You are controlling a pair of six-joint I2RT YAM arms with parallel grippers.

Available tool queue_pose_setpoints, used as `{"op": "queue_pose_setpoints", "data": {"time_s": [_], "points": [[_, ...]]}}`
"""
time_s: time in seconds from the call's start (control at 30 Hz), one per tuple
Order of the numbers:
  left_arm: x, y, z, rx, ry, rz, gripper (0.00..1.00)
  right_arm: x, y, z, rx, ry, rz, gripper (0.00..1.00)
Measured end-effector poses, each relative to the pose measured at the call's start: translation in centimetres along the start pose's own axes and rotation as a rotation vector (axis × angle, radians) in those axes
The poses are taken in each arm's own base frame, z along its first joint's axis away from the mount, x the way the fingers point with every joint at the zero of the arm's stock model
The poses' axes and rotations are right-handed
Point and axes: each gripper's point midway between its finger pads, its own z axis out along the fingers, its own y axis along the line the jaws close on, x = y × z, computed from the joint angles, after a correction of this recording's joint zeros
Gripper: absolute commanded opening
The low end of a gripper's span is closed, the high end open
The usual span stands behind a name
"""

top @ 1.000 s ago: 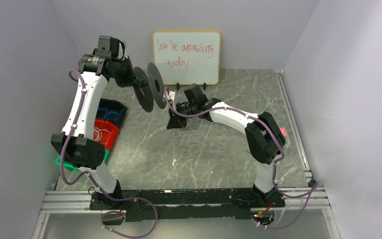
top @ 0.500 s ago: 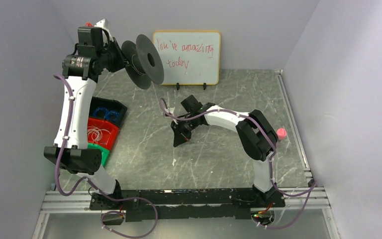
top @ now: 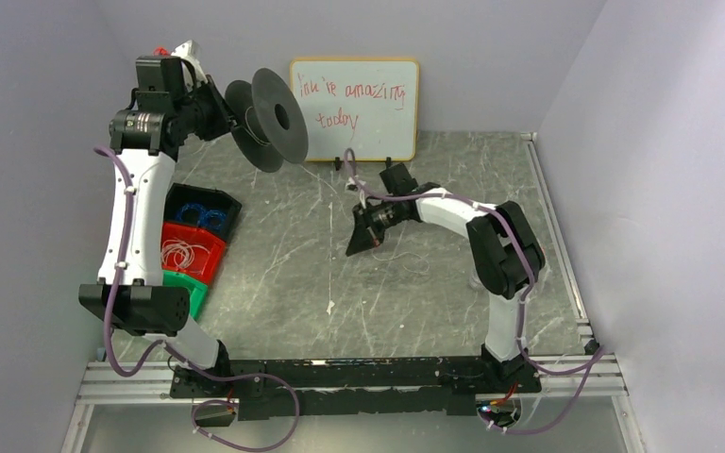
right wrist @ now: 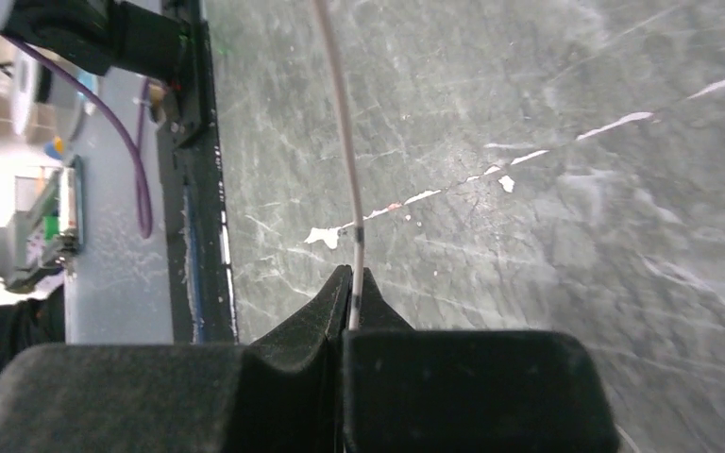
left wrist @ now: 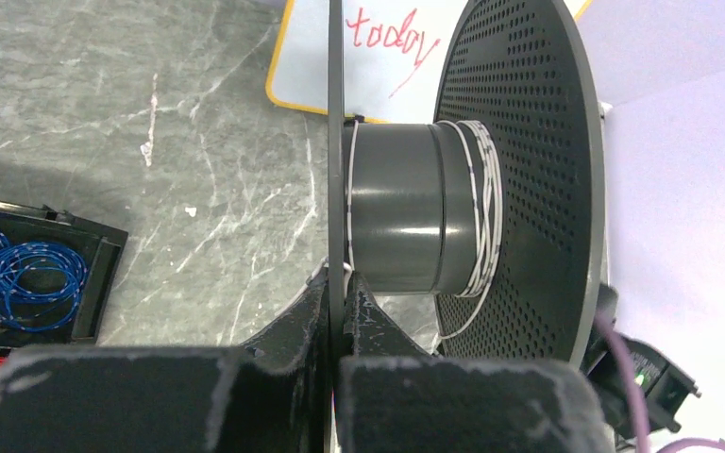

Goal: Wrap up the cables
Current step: Wrap the cable around the cable reel.

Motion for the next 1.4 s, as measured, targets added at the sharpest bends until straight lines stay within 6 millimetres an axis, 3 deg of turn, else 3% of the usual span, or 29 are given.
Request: {"op": "queue_pose_setpoints", "data": {"time_s": [0.13, 0.37, 0.47, 0.67, 0.83, 0.93, 1.13, 1.4], "points": [[0.5, -0.2, 0.2, 0.025, 0.017, 0.014, 0.02, -1.4, 0.3, -2.0, -0.055, -0.07, 0.026, 0.0], [2.0, -0.9, 0.8, 0.108, 0.072, 0.049, 0.02, -3.1, 1.4, -3.7, -0.138, -0.173, 0.123, 0.0], [2.9, -1.8, 0.9, 0.18, 0.104, 0.08, 0.02, -3.7, 0.3, -4.9, -0.111, -0.216, 0.198, 0.0], [5.7, -2.9, 0.7, 0.309, 0.191, 0.178, 0.02, -4.9, -4.0, -9.2, 0.025, -0.334, 0.317, 0.0], [9.3, -3.2, 0.6, 0.35, 0.256, 0.318, 0.02, -5.2, -6.8, -12.7, 0.132, -0.398, 0.389, 0.0], [11.9, -4.2, 0.1, 0.37, 0.288, 0.433, 0.02, -5.9, -7.4, -14.1, 0.166, -0.416, 0.392, 0.0], [16.0, -5.9, 0.1, 0.348, 0.319, 0.674, 0.02, -7.2, -6.4, -15.3, 0.184, -0.415, 0.349, 0.0], [17.7, -4.2, 1.9, 0.158, 0.318, 0.862, 0.02, -9.4, -2.9, -17.1, 0.193, -0.437, 0.243, 0.0]]}}
